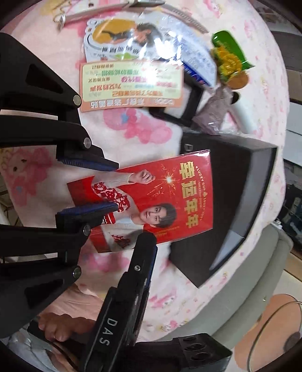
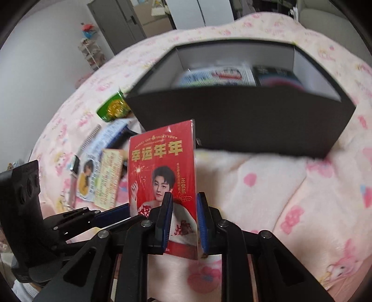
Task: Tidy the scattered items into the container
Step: 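Close the left gripper on the red card pack and lift it, then carry the red card pack with the left gripper into the DAPHNE box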
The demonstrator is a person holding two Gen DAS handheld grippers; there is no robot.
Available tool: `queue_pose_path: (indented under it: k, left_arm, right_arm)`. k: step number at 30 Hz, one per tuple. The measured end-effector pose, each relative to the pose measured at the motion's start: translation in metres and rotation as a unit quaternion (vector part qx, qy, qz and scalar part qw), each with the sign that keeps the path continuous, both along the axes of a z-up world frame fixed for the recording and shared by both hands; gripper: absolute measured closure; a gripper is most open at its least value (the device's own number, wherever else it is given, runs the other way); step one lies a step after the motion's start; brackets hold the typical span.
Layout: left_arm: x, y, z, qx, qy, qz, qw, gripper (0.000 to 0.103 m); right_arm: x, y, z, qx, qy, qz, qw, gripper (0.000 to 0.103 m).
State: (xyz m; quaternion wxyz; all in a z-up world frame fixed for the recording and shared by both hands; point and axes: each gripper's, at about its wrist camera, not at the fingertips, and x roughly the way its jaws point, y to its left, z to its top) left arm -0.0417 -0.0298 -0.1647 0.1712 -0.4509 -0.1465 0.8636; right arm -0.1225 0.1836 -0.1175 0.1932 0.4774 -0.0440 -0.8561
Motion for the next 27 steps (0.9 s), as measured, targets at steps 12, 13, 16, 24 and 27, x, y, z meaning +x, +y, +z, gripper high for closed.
queue_pose_path:
  k: [12,13,16,24,27]
  left_arm:
    - [-0.008,0.033,0.067,0.036,0.053,0.007,0.9979,0.076]
    - [-0.011,0.036,0.071,0.034,0.054,0.005,0.998,0.076]
    - [-0.029,0.047,0.083,0.032,0.055,-0.01,0.9979,0.076]
    - [-0.138,0.101,0.094,0.024,0.029,-0.05,0.998,0.076]
    - [-0.176,0.126,0.087,0.016,0.004,-0.058,0.9982,0.076]
  right_arm:
    - [0.008,0.02,0.043,-0.067,0.035,-0.007,0.997,0.086]
    - [0.008,0.022,0.046,-0.073,0.037,-0.009,0.997,0.086]
    - [0.0,0.034,0.06,-0.09,0.047,-0.014,0.995,0.085]
    - [-0.068,0.078,0.09,-0.087,0.1,-0.038,0.99,0.085]
    - [-0.105,0.097,0.081,-0.069,0.099,-0.05,0.991,0.085]
